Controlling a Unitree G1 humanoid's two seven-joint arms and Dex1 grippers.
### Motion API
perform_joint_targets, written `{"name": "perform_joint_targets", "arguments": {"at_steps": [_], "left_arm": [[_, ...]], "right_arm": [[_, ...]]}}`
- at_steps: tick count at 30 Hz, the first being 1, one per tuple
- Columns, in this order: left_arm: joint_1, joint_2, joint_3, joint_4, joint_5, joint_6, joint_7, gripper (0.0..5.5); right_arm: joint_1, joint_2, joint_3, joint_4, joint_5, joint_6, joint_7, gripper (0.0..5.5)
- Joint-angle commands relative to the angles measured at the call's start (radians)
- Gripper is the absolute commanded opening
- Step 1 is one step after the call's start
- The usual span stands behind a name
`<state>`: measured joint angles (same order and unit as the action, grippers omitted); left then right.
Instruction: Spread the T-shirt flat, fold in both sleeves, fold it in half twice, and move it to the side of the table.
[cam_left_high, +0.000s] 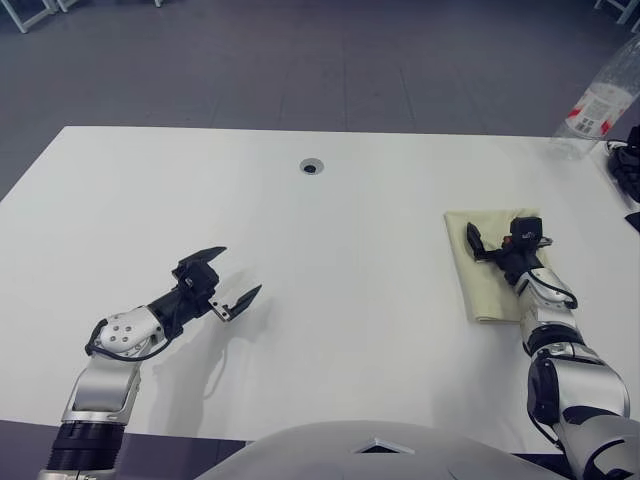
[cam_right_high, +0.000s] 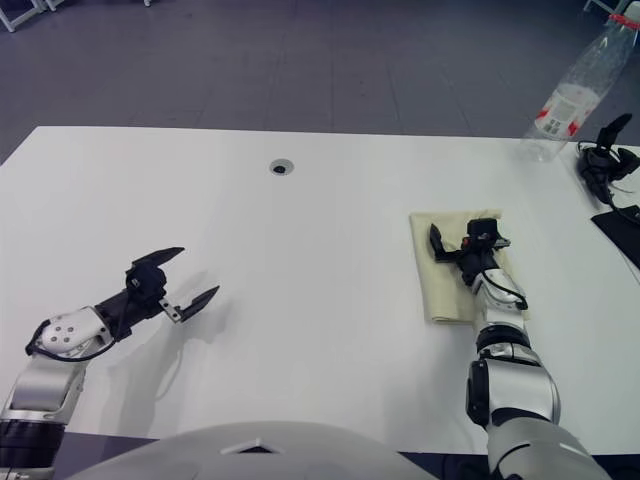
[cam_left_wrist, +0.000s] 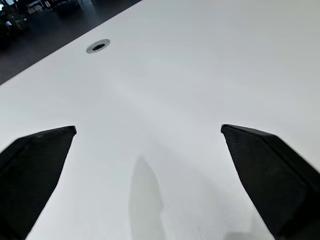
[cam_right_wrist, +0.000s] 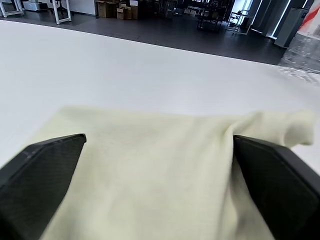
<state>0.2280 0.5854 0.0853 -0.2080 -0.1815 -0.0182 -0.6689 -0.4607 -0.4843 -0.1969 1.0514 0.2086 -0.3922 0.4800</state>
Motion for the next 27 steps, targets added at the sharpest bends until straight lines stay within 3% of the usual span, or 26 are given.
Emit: {"name": "perform_joint_targets", "arguments": {"at_steps": [1, 4, 9, 14, 17, 21, 27], "left_arm": [[-0.157, -0.100, 0.094, -0.090, 0.048, 0.057, 0.252, 5.40], [-0.289, -0.179, 0.114, -0.159, 0.039, 0.178, 0.408, 5.40], [-0.340, -0.326, 0.020, -0.227, 0.023, 0.245, 0.513, 5.40], [-0.268, -0.435, -0.001, -0.228, 0.064, 0.186, 0.610, 5.40], [-0.291, -0.481, -0.045, -0.193, 0.141, 0.090, 0.667, 5.40], [-0.308, -0.512, -0.123, -0.111, 0.242, -0.074, 0.694, 5.40], [-0.334, -0.510, -0.108, -0.059, 0.268, -0.182, 0.700, 5.40]], "right_arm": [[-0.068, -0.077, -0.025, -0.258, 0.009, 0.072, -0.010, 5.39], [-0.050, -0.102, -0.047, -0.486, -0.008, 0.160, -0.091, 5.39], [0.030, -0.045, -0.005, -0.830, -0.097, 0.282, -0.238, 5.39], [0.083, 0.168, 0.091, -1.094, -0.078, 0.414, -0.359, 5.39], [0.145, 0.316, 0.124, -1.167, -0.058, 0.376, -0.429, 5.39], [0.171, 0.345, 0.120, -1.216, -0.067, 0.361, -0.434, 5.39], [0.209, 0.357, 0.120, -1.294, -0.082, 0.370, -0.443, 5.39]]}}
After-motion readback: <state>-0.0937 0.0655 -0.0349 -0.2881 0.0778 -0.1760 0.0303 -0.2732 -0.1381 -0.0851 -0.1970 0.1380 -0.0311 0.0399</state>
